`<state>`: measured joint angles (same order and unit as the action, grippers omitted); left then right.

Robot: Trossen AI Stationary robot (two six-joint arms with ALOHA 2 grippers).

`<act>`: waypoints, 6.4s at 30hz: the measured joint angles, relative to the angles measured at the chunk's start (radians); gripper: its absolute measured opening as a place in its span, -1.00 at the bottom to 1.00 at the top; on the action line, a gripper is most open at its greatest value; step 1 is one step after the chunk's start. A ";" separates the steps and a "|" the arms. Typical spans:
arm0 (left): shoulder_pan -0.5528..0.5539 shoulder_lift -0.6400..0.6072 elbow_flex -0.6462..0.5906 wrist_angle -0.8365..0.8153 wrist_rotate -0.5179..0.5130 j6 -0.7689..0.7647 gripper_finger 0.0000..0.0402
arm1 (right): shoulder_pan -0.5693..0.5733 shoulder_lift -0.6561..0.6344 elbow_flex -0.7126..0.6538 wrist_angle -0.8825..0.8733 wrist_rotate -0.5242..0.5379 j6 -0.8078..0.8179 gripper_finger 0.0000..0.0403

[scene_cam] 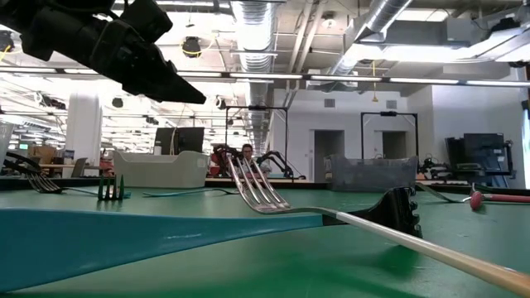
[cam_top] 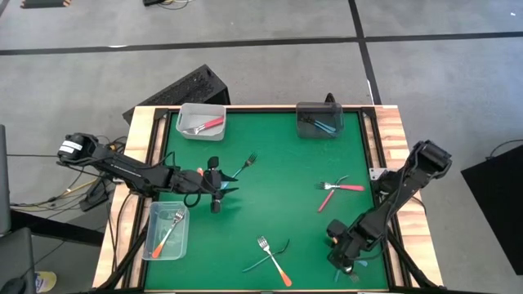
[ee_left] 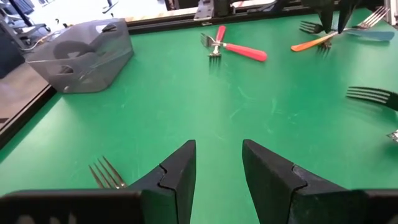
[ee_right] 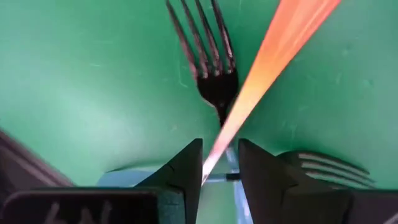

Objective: Sort silverware by color (type)
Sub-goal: Put the orange fork into the transparent bin

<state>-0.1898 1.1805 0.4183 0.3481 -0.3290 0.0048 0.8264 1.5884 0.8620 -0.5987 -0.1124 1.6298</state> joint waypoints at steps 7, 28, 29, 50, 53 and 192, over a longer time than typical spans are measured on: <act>0.000 0.000 0.000 0.000 0.000 -0.010 -0.41 | -0.018 0.051 0.002 0.004 -0.048 -0.042 -0.44; 0.000 0.000 0.000 0.081 0.021 -0.079 -0.41 | -0.124 -0.072 -0.001 -0.128 0.369 -0.237 -0.81; 0.000 0.000 0.000 0.081 0.023 -0.079 -0.41 | -0.140 -0.073 -0.001 -0.127 0.413 -0.257 -0.81; 0.000 0.000 0.000 0.051 0.000 -0.092 -0.41 | -0.189 0.010 -0.002 -0.096 0.298 -0.347 -0.62; 0.000 0.000 0.000 0.052 0.000 -0.092 -0.41 | -0.193 0.002 -0.002 -0.105 0.323 -0.354 -0.56; -0.195 -0.037 0.874 -1.919 0.957 -0.387 -1.00 | -0.623 0.053 0.156 0.641 0.554 -1.342 -0.34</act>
<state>-0.3850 1.1431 1.2920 -1.5712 0.6276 -0.3818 0.2032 1.6417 1.0176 0.0423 0.4416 0.2882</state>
